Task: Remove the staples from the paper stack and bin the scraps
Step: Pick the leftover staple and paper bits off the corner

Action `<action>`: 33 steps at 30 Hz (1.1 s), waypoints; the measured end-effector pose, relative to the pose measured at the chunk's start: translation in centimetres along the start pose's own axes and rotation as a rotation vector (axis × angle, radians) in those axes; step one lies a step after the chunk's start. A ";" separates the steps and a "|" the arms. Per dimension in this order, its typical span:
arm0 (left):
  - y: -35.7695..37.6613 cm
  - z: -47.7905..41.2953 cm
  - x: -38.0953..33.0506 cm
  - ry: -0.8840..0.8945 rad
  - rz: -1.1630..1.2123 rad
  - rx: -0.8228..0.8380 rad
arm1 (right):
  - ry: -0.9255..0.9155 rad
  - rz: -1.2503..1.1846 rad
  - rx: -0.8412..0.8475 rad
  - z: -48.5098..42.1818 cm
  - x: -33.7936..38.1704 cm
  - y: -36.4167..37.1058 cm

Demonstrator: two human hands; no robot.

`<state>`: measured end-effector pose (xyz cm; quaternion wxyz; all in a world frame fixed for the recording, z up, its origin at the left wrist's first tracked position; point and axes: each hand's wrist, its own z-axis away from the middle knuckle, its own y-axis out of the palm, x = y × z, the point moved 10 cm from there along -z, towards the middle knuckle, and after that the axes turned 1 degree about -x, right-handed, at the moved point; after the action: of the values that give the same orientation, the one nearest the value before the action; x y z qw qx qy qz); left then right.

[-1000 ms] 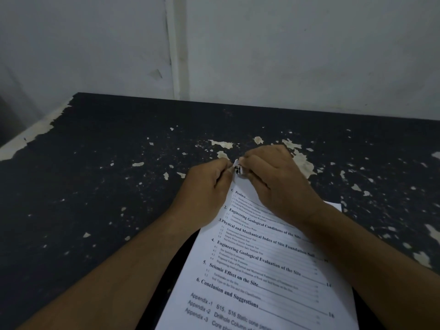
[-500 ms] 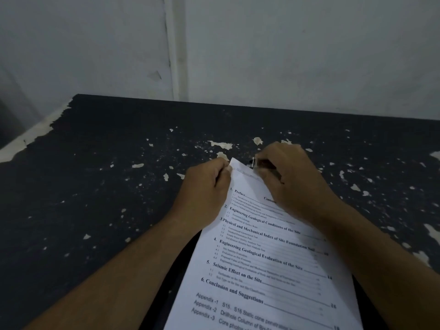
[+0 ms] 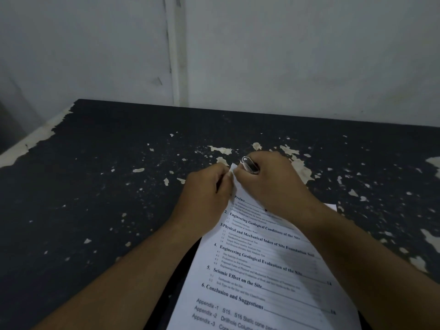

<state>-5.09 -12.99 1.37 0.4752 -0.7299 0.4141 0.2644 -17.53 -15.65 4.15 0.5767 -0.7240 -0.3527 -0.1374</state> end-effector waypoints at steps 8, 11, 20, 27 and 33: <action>0.2 0.0 0.6 -0.008 -0.044 0.012 | 0.111 -0.025 -0.039 -0.4 0.2 0.2; 0.1 0.0 0.4 -0.010 -0.034 0.004 | 0.097 0.010 -0.038 -0.2 0.6 0.5; -1.1 -0.3 1.6 -0.123 -0.024 -0.102 | 0.057 -0.090 -0.098 1.0 0.1 0.1; -2.0 -0.3 2.1 -0.140 -0.195 -0.176 | 0.445 -0.400 0.014 3.4 -6.0 -1.7; -1.8 0.1 1.3 -0.141 -0.366 -0.189 | 0.575 -0.432 0.022 6.7 -10.5 -6.7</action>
<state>-2.84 -12.98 1.20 0.4724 -0.8139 0.2139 0.2618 -30.87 -12.54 0.73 0.6177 -0.5583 -0.3225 -0.4503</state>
